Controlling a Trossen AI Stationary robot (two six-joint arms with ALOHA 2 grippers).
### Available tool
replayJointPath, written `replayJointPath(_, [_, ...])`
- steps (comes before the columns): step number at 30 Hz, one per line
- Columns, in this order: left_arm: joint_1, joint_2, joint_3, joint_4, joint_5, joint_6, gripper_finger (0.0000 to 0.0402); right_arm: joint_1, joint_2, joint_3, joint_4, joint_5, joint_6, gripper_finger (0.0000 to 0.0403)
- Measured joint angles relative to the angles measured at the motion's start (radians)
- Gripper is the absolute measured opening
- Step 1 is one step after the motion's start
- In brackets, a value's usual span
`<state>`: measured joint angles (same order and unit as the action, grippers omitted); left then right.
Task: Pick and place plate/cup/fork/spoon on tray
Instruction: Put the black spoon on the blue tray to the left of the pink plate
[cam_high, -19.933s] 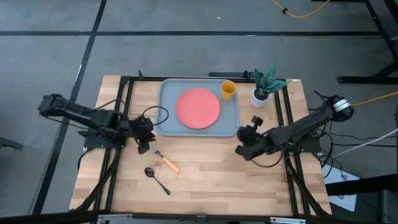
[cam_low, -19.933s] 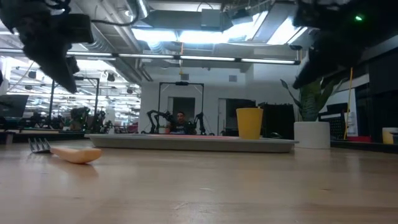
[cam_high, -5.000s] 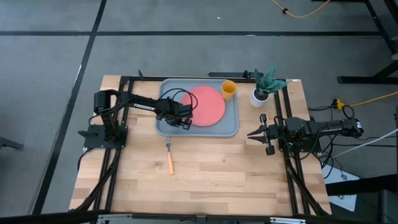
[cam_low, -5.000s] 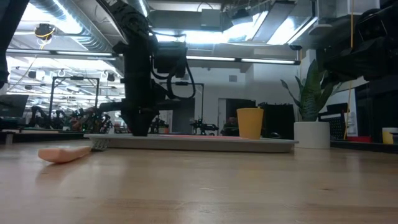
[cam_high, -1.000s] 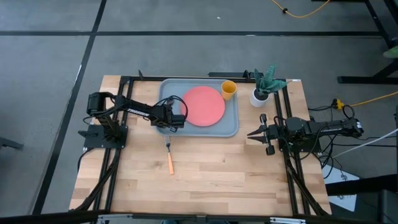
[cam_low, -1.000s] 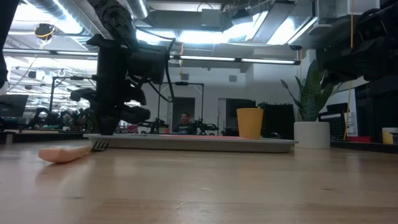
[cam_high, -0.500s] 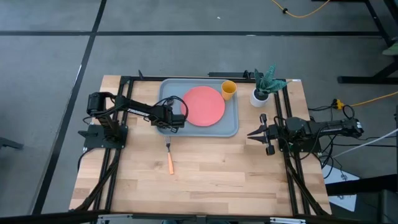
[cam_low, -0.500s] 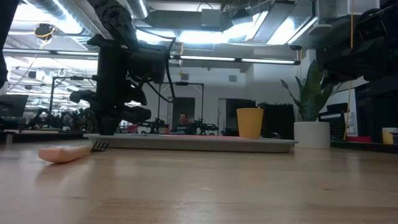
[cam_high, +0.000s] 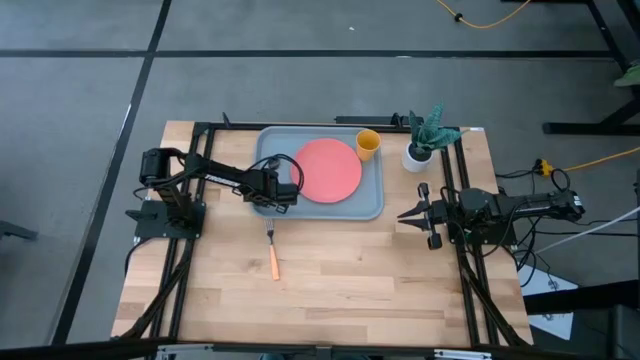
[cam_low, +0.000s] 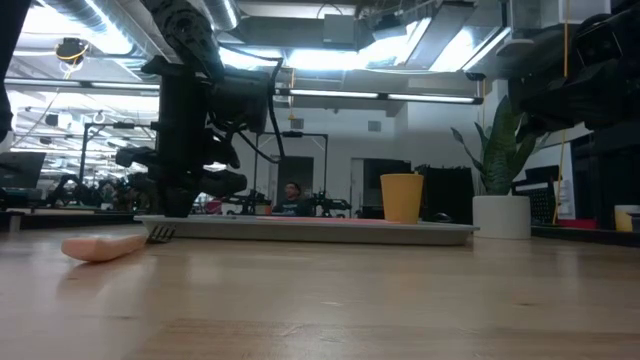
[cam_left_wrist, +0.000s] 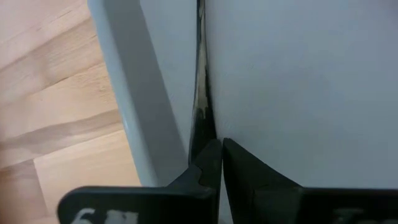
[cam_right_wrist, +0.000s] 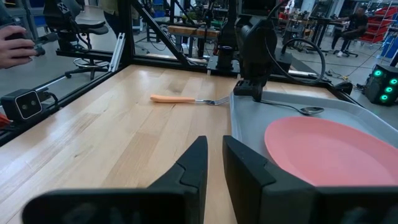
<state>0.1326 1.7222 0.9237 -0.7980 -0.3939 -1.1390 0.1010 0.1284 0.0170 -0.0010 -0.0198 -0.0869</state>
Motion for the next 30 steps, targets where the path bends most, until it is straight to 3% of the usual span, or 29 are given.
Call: replayJointPath(30, [0.007,-0.002,-0.018,-0.031,-0.011,0.016,0.0009,0.000,0.000,0.000,0.000,0.000,0.000,0.0056])
